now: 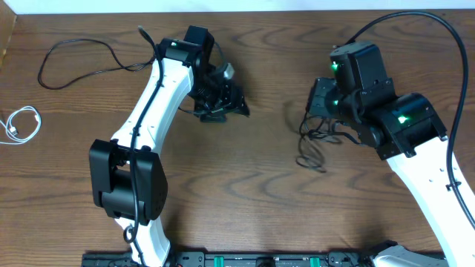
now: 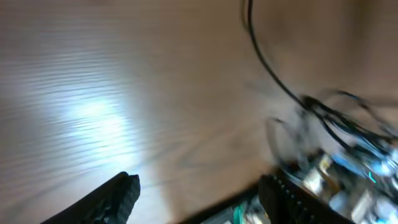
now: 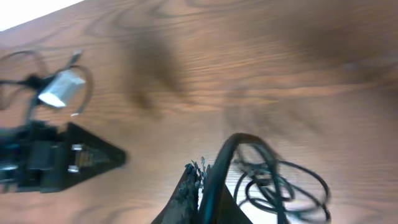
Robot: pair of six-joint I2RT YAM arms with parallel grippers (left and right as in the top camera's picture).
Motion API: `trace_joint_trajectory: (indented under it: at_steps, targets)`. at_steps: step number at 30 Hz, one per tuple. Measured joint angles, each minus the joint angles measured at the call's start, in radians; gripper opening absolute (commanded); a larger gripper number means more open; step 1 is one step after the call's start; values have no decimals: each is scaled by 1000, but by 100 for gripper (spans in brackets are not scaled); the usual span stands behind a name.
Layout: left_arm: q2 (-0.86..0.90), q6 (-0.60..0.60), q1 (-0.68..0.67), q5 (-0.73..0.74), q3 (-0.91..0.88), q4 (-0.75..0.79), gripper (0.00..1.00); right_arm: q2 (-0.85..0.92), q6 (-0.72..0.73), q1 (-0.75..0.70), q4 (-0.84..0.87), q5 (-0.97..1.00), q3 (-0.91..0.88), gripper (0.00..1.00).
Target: Untangle cables
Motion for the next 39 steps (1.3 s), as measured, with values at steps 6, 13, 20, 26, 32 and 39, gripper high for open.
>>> trace_joint_trajectory:
  at_steps: [6, 13, 20, 26, 32, 39]
  targets:
    - [0, 83, -5, 114, 0, 6, 69, 9, 2, 0, 106, -195, 0, 2]
    - [0, 107, -27, 159, 0, 8, 69, 32, 41, 0, 205, -318, 0, 2]
    - [0, 80, -61, 146, 0, 8, 57, 33, 83, 0, 297, -355, 0, 1]
    - [0, 23, -89, 64, 0, 14, 44, 33, 103, 0, 298, -353, 0, 2]
    - [0, 2, -110, 30, 0, 33, 8, 33, 115, 0, 295, -349, 0, 2]
    - [0, -39, -113, -39, 0, 31, 8, 33, 122, 0, 196, -225, 0, 2]
